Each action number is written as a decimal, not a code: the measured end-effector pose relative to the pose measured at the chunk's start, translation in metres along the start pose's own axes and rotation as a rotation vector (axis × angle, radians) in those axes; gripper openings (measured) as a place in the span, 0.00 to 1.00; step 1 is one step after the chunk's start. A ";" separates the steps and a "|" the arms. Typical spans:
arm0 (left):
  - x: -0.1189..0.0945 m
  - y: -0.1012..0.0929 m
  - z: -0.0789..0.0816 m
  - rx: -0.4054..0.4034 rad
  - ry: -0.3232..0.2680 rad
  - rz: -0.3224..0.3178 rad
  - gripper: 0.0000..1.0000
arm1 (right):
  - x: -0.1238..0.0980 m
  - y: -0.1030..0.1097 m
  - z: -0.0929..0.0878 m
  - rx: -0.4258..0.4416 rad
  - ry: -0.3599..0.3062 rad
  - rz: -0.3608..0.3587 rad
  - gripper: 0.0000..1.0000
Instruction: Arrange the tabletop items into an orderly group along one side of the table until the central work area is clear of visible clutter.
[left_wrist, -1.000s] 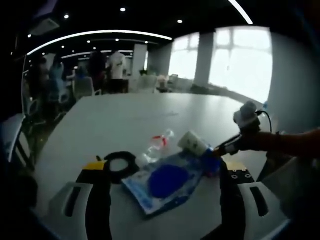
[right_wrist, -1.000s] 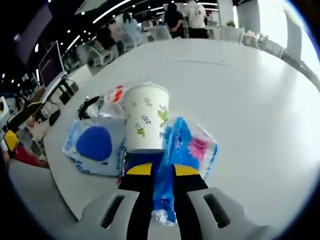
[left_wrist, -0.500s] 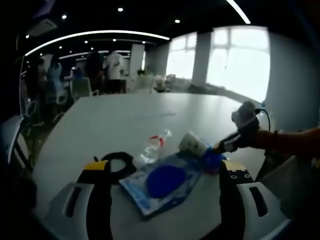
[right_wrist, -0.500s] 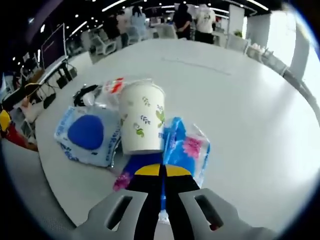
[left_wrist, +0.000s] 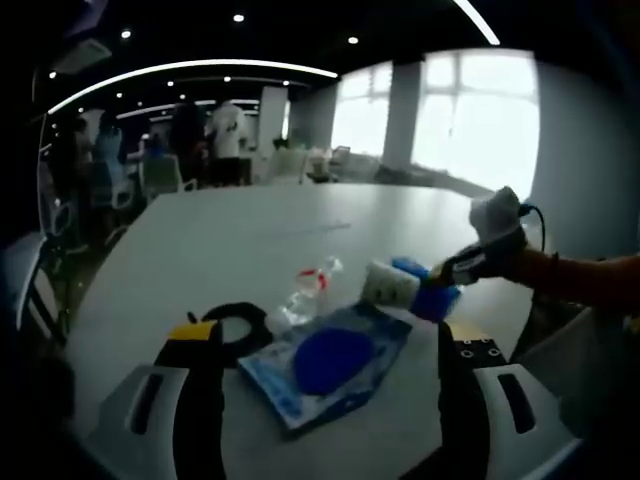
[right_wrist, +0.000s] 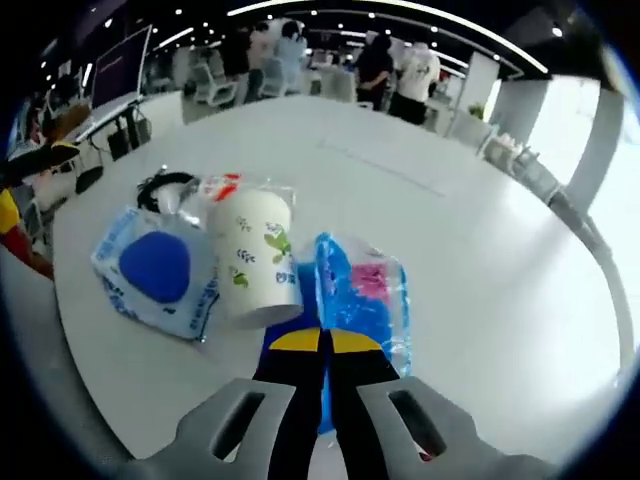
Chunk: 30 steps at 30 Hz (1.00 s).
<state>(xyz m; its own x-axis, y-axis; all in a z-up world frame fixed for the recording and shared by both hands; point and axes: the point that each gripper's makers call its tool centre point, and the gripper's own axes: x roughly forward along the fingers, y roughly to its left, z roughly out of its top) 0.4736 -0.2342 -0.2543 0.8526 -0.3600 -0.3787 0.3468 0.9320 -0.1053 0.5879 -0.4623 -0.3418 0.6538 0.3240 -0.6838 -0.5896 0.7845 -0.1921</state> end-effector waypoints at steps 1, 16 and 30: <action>0.000 0.000 0.000 0.000 0.001 -0.001 0.86 | 0.000 -0.002 0.001 0.004 -0.006 -0.008 0.01; 0.001 -0.004 -0.001 0.012 0.009 -0.017 0.85 | -0.014 -0.028 0.015 -0.049 -0.055 -0.124 0.01; 0.001 -0.005 0.000 0.020 0.004 -0.023 0.86 | -0.024 -0.009 0.040 -0.145 -0.128 -0.078 0.01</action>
<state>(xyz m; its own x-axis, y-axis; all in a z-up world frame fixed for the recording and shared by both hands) 0.4725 -0.2390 -0.2543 0.8429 -0.3812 -0.3799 0.3740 0.9225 -0.0957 0.5965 -0.4559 -0.2953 0.7497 0.3369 -0.5696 -0.5908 0.7285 -0.3467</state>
